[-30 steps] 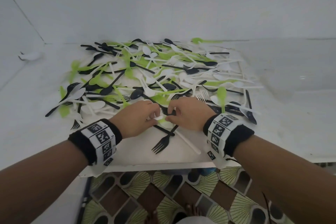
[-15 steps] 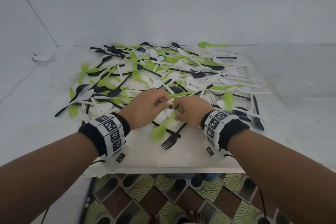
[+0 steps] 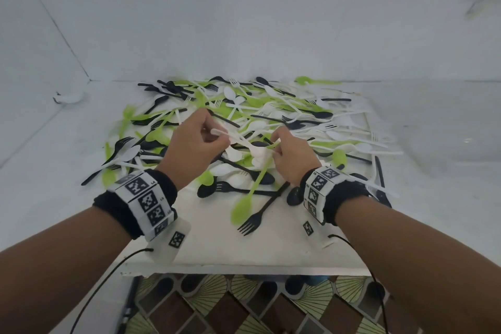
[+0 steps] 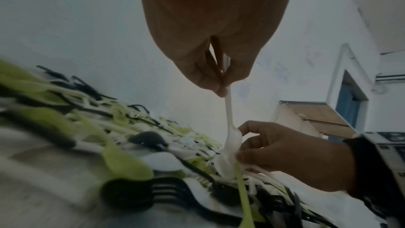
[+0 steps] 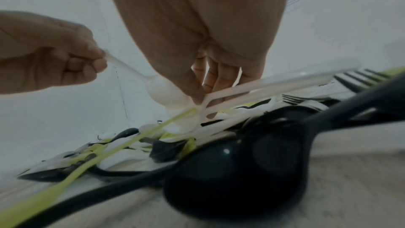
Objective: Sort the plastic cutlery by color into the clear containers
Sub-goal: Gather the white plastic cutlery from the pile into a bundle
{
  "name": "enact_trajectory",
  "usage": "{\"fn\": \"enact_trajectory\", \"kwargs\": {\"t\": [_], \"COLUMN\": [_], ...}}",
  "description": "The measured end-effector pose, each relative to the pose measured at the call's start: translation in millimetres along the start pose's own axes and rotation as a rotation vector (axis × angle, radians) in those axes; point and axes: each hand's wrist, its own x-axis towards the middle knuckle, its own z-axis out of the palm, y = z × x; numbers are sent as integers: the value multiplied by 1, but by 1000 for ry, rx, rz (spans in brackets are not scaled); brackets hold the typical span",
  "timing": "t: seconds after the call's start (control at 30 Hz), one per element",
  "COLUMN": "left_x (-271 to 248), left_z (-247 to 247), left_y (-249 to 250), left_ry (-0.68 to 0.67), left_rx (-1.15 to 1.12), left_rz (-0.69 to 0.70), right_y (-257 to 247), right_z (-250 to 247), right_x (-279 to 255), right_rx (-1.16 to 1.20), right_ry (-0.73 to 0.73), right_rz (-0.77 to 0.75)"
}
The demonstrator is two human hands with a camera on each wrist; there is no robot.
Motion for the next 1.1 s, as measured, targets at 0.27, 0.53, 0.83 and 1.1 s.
{"fn": "enact_trajectory", "kwargs": {"t": [0.27,0.53,0.83,1.1], "left_x": [-2,6,6,2], "left_z": [-2,2,-9,-9], "left_y": [-38,-49,-50,-47], "left_ry": [-359,-298,-300,-221], "left_rx": [528,833,183,-6], "left_rz": [-11,50,-245,-387], "right_y": [-1,-3,-6,-10], "right_z": [-10,-13,-7,3], "right_x": [12,16,18,30], "right_rx": [-220,-98,-294,-261], "right_ry": [97,0,-238,-205], "right_rz": [75,13,-12,4]}}
